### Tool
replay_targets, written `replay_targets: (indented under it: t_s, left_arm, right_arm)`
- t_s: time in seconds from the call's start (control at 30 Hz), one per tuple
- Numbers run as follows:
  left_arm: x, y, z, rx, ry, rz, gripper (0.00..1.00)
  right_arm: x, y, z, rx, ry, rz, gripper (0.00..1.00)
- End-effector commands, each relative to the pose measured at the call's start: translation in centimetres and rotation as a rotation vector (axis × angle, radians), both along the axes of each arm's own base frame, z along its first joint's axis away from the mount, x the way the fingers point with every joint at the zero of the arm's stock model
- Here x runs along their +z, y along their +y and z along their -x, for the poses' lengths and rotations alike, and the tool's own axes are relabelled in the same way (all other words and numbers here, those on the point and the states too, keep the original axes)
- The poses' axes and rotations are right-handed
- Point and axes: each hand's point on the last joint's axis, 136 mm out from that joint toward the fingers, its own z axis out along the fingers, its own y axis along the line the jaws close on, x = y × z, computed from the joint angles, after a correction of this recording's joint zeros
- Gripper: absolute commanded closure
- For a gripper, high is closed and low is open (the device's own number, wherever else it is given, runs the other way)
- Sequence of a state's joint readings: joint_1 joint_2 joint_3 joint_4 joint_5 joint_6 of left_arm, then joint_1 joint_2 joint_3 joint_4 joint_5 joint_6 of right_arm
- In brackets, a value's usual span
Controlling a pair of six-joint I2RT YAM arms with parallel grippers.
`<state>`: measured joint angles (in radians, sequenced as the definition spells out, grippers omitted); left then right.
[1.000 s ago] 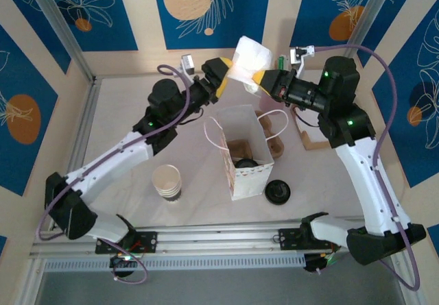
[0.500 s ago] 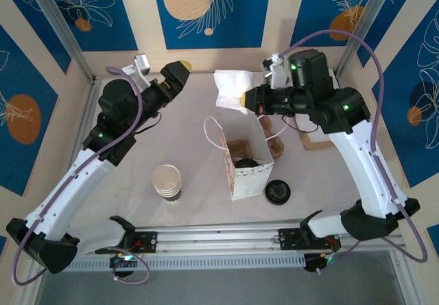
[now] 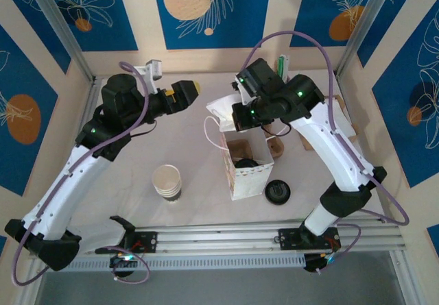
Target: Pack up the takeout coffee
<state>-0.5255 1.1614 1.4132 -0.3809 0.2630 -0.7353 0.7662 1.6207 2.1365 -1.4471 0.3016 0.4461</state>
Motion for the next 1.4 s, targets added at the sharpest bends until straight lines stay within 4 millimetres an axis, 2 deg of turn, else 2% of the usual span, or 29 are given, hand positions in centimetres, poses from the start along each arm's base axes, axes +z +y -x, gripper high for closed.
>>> replay_targets:
  t_s: [0.0,0.23,0.63,0.83,1.0,1.37]
  left_arm:
    - [0.2,0.2,0.7,-0.032,-0.02,-0.032,0.01]
    - [-0.6,0.0,0.6,-0.035,-0.004,-0.037,0.01]
    - [-0.8,0.2,0.7,-0.031,-0.007,-0.047,0.01]
    - [-0.9,0.2,0.7,-0.033,-0.008,-0.049,0.01]
    - [-0.9,0.0,0.6,-0.039,-0.009,-0.043,0.01]
    - [-1.1,-0.2,0.3,-0.044,-0.009,-0.035,0.01]
  right_arm:
    - [0.6,-2.3,0.0,-0.065,-0.046,0.08,1.0]
    - [-0.5,-2.7,-0.5,-0.092,-0.047,0.172,1.0]
    - [-2.6,0.5,0.0,-0.035,-0.014,0.255,1.0]
    - [-3.4,1.0,0.2,-0.021,0.014,0.225,1.0]
    - [-4.4,1.4,0.3,-0.01,0.058,0.135,1.0]
    - [-5.5,0.3,-0.4,-0.035,0.086,0.083,1.0]
